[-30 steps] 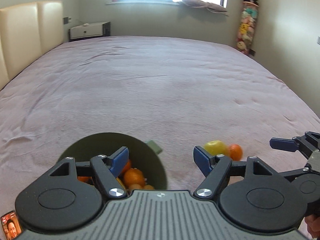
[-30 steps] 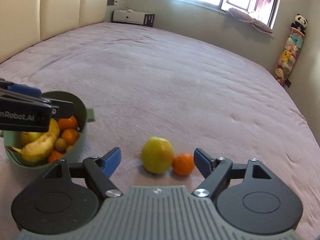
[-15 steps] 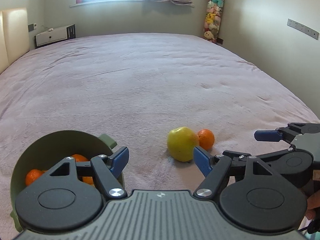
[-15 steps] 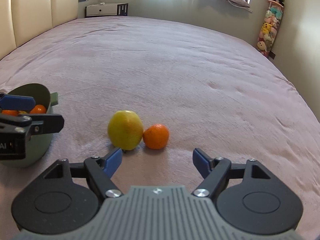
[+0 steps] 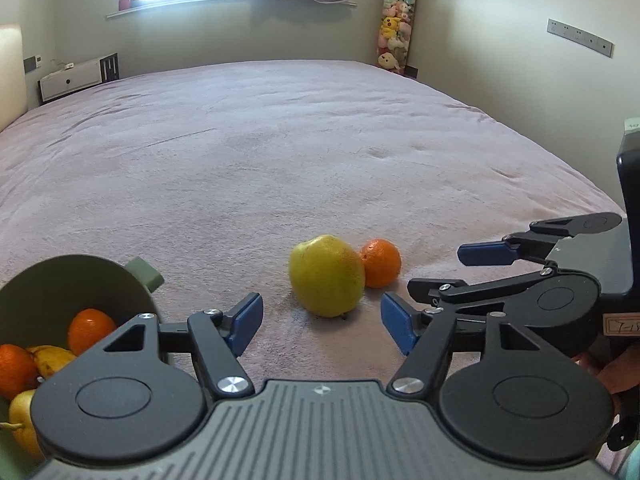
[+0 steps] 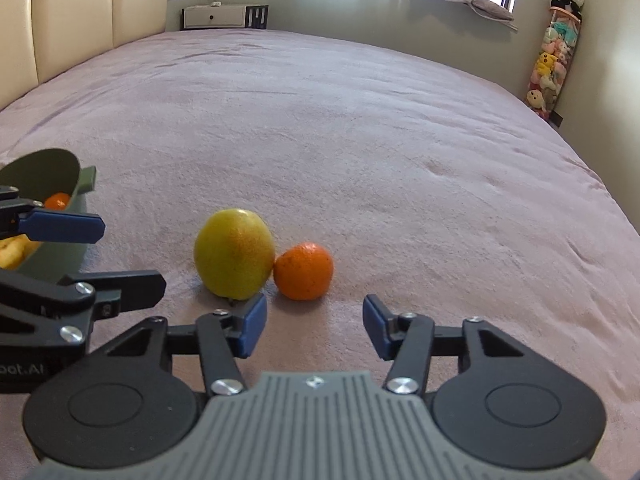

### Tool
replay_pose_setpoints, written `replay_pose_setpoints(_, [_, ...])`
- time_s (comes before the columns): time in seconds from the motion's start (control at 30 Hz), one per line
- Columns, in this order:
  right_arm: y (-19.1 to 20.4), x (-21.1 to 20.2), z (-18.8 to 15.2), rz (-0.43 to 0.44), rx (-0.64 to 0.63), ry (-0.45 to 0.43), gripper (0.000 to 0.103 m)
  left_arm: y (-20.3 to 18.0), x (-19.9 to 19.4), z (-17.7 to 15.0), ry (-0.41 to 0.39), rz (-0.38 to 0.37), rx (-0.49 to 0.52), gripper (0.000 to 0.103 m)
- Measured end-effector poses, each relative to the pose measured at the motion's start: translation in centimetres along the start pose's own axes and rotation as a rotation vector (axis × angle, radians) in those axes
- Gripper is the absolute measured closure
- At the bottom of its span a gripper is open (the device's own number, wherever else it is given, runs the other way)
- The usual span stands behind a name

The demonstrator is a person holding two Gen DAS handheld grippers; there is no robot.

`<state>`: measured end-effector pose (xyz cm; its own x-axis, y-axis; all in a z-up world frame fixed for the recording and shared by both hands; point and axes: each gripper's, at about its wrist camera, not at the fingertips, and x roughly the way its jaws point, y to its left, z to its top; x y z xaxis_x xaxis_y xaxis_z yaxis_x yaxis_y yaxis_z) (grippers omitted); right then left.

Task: Organize fruits
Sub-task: 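Move both tools open toward the remaining green-yellow pear and tangerine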

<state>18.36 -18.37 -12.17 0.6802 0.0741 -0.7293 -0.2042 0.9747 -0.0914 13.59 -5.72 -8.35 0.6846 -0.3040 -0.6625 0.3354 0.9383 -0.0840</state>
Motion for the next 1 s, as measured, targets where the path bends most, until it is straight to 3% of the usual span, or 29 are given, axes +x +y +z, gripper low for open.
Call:
replay_pose_setpoints(0.13, [-0.8,1.0,-0.2,0.022,0.024,0.006,0.053,0.3,0.6,0.1,-0.018,-0.025,-0.052,0.023])
replay_pose_setpoints(0.43, [-1.0,3.4,0.8,0.048,0.052,0.006,0.053,1.9,2.2,0.6,0.037,-0.023,-0.199,0.022])
replay_pose_setpoints(0.7, [-0.7,5.1,0.8,0.063,-0.015,0.015,0.054,1.5,3.1,1.2,0.052,-0.025,-0.200,0.023])
replay_pose_setpoints(1.0, [-0.6,6.2,0.9,0.094,0.000,-0.012,0.053,1.3,3.5,1.6,0.064,-0.017,-0.208,0.023])
